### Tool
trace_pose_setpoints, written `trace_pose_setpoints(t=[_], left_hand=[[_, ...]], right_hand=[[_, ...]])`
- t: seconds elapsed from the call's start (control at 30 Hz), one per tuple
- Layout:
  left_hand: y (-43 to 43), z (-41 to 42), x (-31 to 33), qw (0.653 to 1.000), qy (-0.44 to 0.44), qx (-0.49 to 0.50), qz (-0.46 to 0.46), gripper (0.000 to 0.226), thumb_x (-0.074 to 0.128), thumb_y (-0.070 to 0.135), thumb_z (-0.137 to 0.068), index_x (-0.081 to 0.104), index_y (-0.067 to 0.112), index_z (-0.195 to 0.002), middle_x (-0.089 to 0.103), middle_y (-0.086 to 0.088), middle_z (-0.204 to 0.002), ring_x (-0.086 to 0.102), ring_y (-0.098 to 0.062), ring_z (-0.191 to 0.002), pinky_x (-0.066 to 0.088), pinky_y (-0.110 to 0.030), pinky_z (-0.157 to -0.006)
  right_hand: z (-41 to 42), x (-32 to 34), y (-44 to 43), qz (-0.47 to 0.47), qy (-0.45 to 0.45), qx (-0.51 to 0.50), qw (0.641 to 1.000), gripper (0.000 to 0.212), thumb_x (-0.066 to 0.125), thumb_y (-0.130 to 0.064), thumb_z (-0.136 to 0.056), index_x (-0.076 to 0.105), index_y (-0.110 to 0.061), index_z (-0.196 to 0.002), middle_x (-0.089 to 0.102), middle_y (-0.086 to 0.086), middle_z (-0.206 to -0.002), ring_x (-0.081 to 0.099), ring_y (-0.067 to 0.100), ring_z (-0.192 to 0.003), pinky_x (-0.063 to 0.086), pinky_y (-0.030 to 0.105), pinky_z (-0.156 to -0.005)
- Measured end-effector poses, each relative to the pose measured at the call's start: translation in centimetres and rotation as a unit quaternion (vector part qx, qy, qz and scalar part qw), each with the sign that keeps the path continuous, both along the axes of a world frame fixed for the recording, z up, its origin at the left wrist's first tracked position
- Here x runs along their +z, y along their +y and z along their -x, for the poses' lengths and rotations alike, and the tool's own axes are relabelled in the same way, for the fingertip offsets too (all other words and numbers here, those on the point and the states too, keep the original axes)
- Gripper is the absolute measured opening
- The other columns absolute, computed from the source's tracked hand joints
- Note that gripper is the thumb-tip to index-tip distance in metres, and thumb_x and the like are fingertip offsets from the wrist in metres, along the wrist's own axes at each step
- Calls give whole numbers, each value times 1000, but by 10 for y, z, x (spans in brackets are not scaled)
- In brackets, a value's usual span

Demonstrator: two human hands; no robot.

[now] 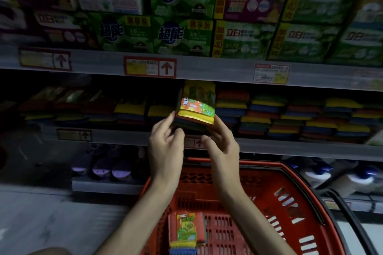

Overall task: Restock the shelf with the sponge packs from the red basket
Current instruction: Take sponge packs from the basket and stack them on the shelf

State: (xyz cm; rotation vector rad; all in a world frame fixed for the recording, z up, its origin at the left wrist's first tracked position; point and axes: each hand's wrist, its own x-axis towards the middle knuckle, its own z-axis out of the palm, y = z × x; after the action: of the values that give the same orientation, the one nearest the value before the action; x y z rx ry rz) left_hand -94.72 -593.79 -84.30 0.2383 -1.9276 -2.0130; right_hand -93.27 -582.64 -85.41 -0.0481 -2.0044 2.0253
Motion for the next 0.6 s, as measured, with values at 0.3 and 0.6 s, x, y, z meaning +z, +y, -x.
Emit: trace_pose_setpoints(t=[0.3, 0.6], left_hand=[[2, 9, -4, 1000, 0, -14, 10, 38, 57, 5, -98, 73, 24, -125, 67, 11, -134, 61, 12, -114, 47, -15, -103], [6, 18, -5, 1000, -11, -2, -3, 34, 57, 4, -97, 76, 23, -118, 74, 10, -119, 66, 4, -113, 52, -20, -102]], right_hand=[[12, 2, 4, -35, 3, -14, 999, 59, 62, -5, -98, 46, -20, -153, 54, -8, -144, 52, -3, -131, 46, 23, -111], [25, 4, 3, -51, -13, -18, 998, 64, 60, -2, -98, 39, -19, -156, 50, -9, -145, 50, -12, -126, 45, 6, -98]])
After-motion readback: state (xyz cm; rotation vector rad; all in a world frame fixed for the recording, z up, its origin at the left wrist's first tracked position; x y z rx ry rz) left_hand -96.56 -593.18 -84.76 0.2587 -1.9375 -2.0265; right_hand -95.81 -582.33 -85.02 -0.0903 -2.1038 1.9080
